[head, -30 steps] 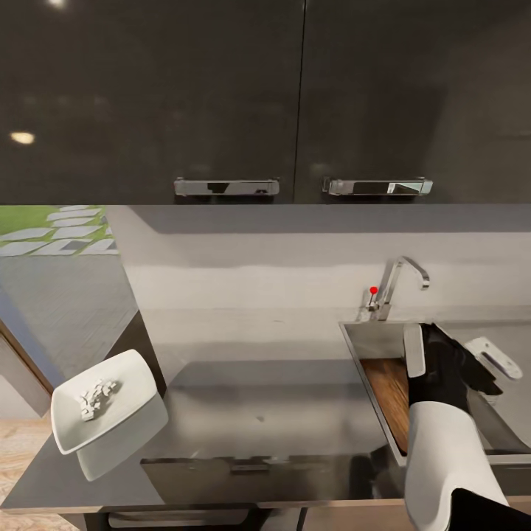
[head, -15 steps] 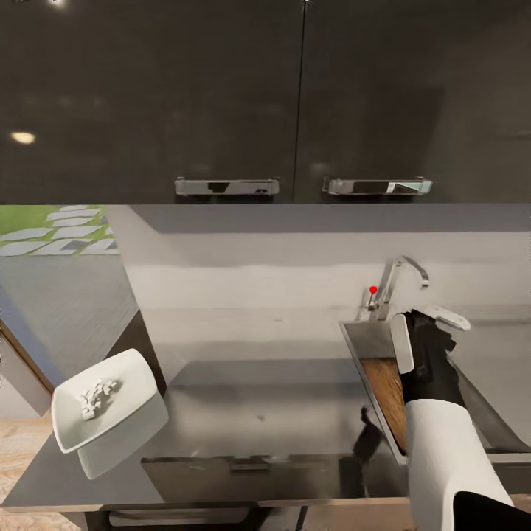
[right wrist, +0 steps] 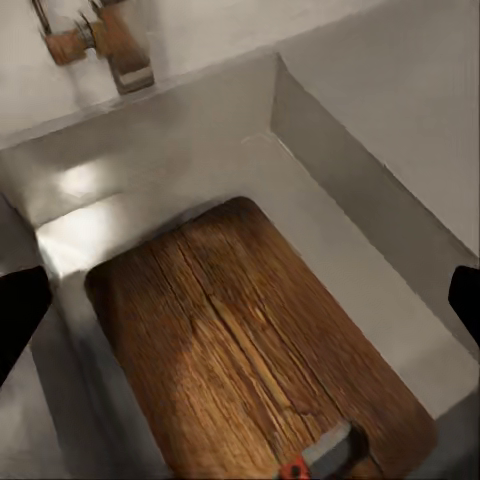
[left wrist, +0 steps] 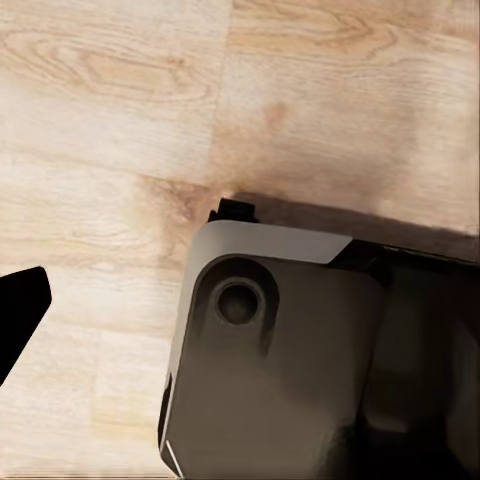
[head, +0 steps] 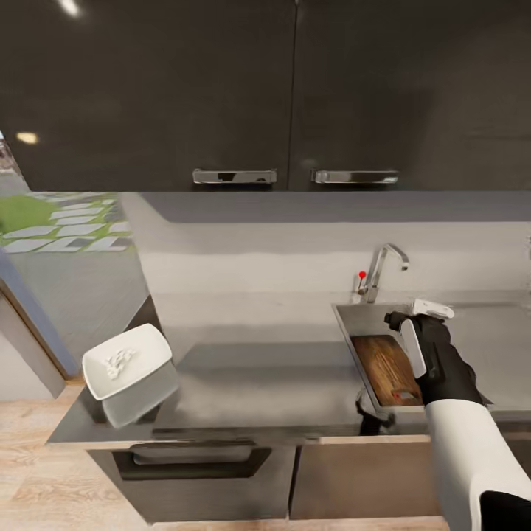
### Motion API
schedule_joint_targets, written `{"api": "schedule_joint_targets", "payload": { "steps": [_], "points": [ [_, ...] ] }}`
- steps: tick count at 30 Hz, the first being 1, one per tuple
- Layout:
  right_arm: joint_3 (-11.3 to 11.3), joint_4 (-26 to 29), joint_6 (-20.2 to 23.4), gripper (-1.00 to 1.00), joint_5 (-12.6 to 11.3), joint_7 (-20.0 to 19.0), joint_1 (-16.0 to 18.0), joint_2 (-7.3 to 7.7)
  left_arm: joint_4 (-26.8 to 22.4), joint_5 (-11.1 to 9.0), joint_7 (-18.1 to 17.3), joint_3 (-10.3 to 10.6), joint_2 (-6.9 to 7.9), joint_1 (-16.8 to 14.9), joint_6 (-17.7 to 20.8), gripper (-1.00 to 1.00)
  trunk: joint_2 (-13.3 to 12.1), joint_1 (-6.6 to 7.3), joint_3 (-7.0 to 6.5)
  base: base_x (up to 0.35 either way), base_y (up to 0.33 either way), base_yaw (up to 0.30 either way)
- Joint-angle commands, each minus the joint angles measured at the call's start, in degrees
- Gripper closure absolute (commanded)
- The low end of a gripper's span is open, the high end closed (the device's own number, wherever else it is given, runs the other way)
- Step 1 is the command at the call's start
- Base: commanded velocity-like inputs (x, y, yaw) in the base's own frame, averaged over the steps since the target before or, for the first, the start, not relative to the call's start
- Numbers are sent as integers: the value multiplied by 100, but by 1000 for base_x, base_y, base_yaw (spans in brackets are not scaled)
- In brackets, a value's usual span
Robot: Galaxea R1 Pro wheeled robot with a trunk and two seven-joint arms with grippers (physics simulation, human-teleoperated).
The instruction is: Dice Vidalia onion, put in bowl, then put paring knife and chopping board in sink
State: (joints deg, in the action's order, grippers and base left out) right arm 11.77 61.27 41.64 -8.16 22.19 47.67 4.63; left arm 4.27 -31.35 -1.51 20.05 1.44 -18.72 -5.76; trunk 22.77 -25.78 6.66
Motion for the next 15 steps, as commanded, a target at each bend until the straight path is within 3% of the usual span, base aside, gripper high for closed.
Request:
{"api": "schedule_joint_targets", "payload": {
  "steps": [1,4,7,15],
  "points": [
    [-109,-61,10,-100,28,-202,6,47,21,-34,-16,46,-6,-9,-34,-100,14,0,13,-338,0,0],
    [-398,-119,2,-100,366,-1172,6,139,21,-30,-16,48,-12,-9,-75,-100,14,0,13,-338,0,0],
    [-471,-124,2,-100,478,-1671,6,163,21,-29,-16,51,-14,-9,-244,-100,14,0,13,-337,0,0],
    [-483,-109,2,-100,506,-1911,5,178,21,-30,-12,43,-13,-9,-441,-100,14,0,13,-337,0,0]
  ]
}}
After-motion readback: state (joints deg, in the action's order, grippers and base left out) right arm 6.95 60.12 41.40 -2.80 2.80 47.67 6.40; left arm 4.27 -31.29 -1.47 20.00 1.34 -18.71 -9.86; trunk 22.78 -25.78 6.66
